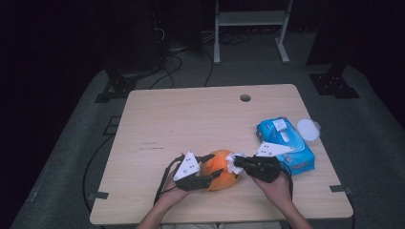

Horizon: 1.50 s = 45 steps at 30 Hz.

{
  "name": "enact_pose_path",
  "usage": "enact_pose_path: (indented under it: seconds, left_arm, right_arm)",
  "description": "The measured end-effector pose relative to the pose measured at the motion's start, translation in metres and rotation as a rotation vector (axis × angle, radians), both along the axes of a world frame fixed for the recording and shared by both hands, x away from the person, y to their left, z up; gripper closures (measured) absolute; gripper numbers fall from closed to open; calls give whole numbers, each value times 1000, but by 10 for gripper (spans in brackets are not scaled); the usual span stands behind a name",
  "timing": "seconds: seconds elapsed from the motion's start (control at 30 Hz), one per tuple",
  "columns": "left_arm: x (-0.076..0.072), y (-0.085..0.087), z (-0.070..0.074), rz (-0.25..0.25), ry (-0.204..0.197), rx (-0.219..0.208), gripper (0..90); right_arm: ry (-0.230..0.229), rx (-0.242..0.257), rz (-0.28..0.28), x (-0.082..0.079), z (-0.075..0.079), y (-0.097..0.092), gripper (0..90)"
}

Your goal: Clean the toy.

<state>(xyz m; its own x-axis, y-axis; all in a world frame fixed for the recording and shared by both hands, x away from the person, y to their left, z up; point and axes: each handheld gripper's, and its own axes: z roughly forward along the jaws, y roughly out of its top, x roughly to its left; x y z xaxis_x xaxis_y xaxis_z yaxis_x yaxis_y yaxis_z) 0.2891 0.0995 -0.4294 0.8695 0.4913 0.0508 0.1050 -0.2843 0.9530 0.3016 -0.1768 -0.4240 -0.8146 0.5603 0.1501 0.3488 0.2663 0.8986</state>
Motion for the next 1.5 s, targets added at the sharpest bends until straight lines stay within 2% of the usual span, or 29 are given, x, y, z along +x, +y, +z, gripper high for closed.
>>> enact_pose_path:
  seconds: [0.07,0.1,0.13,0.17,0.2,0.27,0.33,0.37,0.43,0.5,0.57,0.63,0.67,0.7,0.77,0.8,0.83,0.9,0.97,1.03,1.07,1.13,1.17,1.27,1.33,1.4,1.47,1.5]
  left_arm:
    - [5,4,1,58,76,7,159]
    - [8,7,0,60,112,-5,111]
    - [10,8,-2,53,134,-6,118]
    - [10,8,-5,32,146,-6,167]
    - [8,8,-6,12,133,-4,244]
    - [4,5,-6,0,86,25,365]
    - [1,1,-4,-21,47,41,416]
    - [-3,-3,-3,-43,16,56,427]
    - [-7,-8,-2,-71,-19,75,434]
    - [-12,-13,-2,-95,-52,93,435]
    - [-15,-15,-3,-105,-71,106,433]
    - [-15,-14,-3,-110,-67,108,425]
    - [-14,-13,-3,-106,-56,99,407]
    - [-12,-13,-2,-89,-38,88,341]
    - [-6,-13,-1,-37,23,83,163]
    - [-3,-12,-3,-30,63,77,95]
    - [-1,-10,-5,-39,104,59,86]
    - [2,-7,-10,-69,150,41,116]
    - [0,-7,-9,-77,117,55,263]
    - [-4,-11,-5,-83,44,82,363]
    - [-7,-14,-3,-90,-22,109,396]
    - [-10,-20,-1,-87,-101,134,424]
    - [-11,-22,-1,-85,-116,136,425]
    - [-6,-21,-5,-102,-81,146,400]
    - [-3,-18,-8,-83,-38,133,338]
    - [0,-15,-6,-56,14,99,217]
    - [4,-11,-1,-69,81,46,129]
    - [5,-9,2,-67,90,20,123]
  right_arm:
    - [-10,-13,13,-2,-1,5,839]
    - [-14,-19,21,-4,-1,7,839]
    - [-17,-22,23,-5,0,9,839]
    - [-20,-26,24,-6,0,10,840]
    - [-19,-26,23,-5,1,10,839]
    - [-20,-16,20,-6,3,10,840]
    - [-34,-6,22,-9,9,12,840]
    - [-44,-3,27,-11,12,13,840]
    - [-83,10,54,-18,22,19,840]
    - [-113,-3,68,-22,28,23,840]
    - [-109,-11,58,-20,28,20,840]
    - [-85,-19,19,-14,22,11,840]
    - [-72,-23,2,-12,19,8,840]
    - [-54,-19,-11,-10,15,2,840]
    - [-52,-29,-9,-12,15,3,841]
    - [-60,-33,0,-14,16,5,840]
    - [-63,-33,11,-16,18,8,840]
    - [-78,-47,28,-19,20,15,840]
    - [-77,-36,47,-21,22,21,840]
    - [-83,-22,68,-24,26,25,840]
    - [-88,-9,80,-26,29,27,840]
    - [-113,-11,97,-30,36,31,841]
    - [-122,-11,95,-31,38,31,840]
    - [-109,-9,69,-25,35,24,841]
    - [-97,-44,37,-16,25,16,841]
    - [-43,-15,10,-7,14,6,841]
    - [-32,-5,-9,-6,13,4,841]
    - [-36,-4,4,-8,14,7,841]
